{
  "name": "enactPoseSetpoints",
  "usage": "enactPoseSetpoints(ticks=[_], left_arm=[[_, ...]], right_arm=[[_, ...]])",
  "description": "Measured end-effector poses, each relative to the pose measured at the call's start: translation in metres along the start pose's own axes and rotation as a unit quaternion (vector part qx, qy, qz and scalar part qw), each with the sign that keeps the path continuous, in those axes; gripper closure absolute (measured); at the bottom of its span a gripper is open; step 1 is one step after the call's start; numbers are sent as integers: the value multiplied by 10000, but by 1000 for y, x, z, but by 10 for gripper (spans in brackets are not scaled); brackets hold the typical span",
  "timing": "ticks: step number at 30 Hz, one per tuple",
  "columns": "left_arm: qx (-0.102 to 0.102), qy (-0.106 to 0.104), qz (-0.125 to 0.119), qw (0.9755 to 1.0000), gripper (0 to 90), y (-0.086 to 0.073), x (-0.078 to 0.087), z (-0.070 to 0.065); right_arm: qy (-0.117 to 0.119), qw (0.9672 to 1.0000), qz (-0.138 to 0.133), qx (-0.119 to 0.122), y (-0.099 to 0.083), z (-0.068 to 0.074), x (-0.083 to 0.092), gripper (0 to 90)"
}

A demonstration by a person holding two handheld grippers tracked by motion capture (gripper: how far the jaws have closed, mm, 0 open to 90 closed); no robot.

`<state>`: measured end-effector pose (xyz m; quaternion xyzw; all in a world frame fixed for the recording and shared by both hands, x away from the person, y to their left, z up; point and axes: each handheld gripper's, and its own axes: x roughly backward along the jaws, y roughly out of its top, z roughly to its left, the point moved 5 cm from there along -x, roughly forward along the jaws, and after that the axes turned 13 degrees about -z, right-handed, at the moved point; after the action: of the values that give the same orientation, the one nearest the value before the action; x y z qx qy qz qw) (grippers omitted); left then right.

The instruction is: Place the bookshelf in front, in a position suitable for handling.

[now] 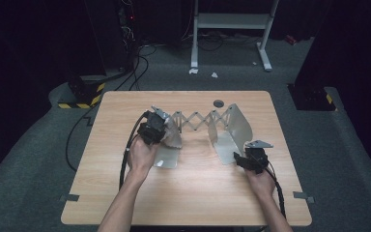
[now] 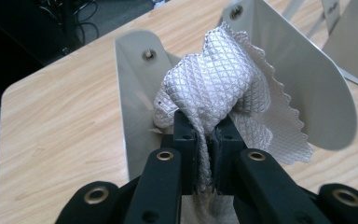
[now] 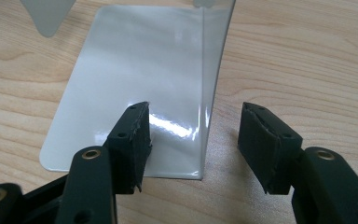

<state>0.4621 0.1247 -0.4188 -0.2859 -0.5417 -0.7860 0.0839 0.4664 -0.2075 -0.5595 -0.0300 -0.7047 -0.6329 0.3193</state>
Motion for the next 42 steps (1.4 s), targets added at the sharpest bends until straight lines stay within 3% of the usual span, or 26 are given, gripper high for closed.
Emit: enactPoseSetpoints(ticks=[4, 11, 19, 28, 32, 38, 42], left_arm=[[177, -72, -19, 9998, 826, -13, 4, 3], [149, -138, 25, 9998, 828, -38, 5, -5], [350, -288, 368, 9983, 828, -75, -15, -15], [464, -353, 691, 9959, 829, -101, -34, -21], [652, -493, 483, 9955, 829, -92, -26, -21], [695, -396, -194, 9966, 827, -44, 5, -3], [673, -256, -412, 9966, 827, -16, 19, 12]], right_arm=[[1, 10000, 0, 1, 0, 0, 0, 441], [4, 10000, 0, -1, 0, 0, 0, 440], [5, 10000, -1, -3, 0, 0, 0, 440], [7, 10000, 0, 0, 0, 0, 0, 438], [9, 10000, 0, 3, 0, 0, 0, 438], [11, 10000, 2, 1, 0, 0, 0, 437], [12, 10000, 2, -1, 0, 0, 0, 437]])
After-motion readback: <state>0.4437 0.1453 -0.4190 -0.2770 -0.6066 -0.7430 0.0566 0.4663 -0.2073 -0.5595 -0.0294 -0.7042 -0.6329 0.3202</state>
